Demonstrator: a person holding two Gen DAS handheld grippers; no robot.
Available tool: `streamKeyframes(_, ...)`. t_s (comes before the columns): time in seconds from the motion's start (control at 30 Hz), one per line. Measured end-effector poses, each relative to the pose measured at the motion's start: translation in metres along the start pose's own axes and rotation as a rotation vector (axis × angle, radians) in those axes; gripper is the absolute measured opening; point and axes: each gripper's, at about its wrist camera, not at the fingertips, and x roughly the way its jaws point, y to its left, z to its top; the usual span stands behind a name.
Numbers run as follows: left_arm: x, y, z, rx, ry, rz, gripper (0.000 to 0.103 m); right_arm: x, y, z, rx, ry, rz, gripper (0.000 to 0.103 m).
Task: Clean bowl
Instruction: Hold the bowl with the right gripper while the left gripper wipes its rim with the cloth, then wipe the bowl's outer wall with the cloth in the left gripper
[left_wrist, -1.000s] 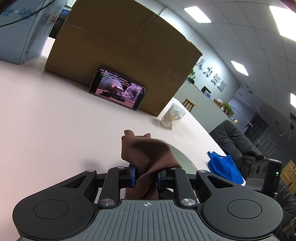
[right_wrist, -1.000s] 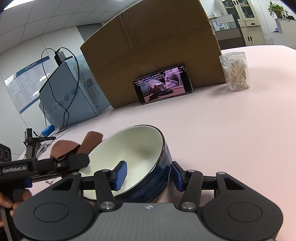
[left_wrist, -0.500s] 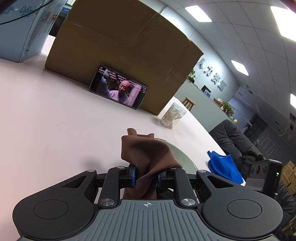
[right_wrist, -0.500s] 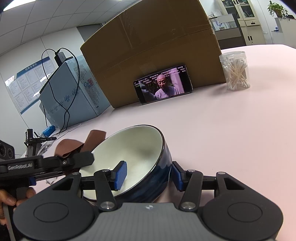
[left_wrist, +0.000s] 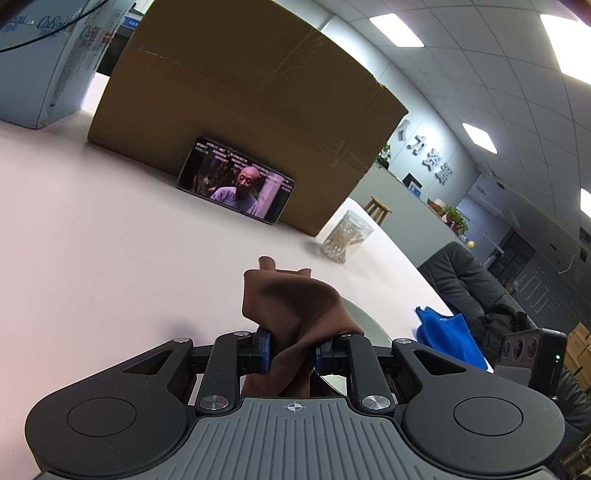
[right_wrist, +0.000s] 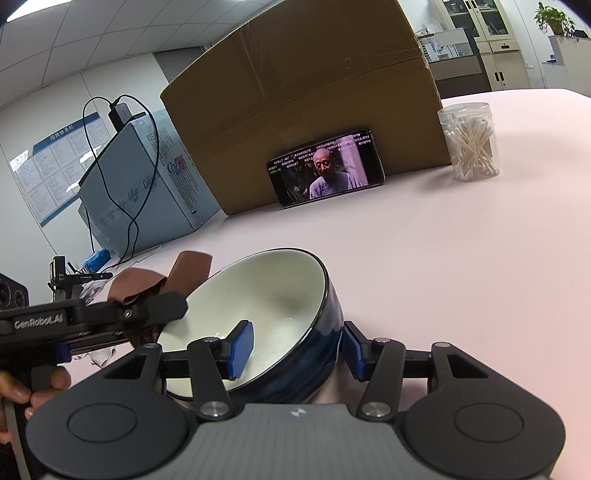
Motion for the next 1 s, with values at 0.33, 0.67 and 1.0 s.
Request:
streamKeyframes(0.33,-0.007,0.007,-0.007,-0.011,0.017,-0.034,0.018,0.001,0.0,0.001,-0.002,0.0,-0.001,0.055)
streamKeyframes(0.67,-0.009,0.011,-0.016,-0.023,0.038,-0.114,0.018,0.001,0.001,0.0,-0.003,0.0,-0.001,0.055)
streamKeyframes(1.0,0.008,-0.002,-0.027,0.042,0.132,-0.188,0.018,0.002,0.001,0.0,-0.004,0.0,-0.002,0.055)
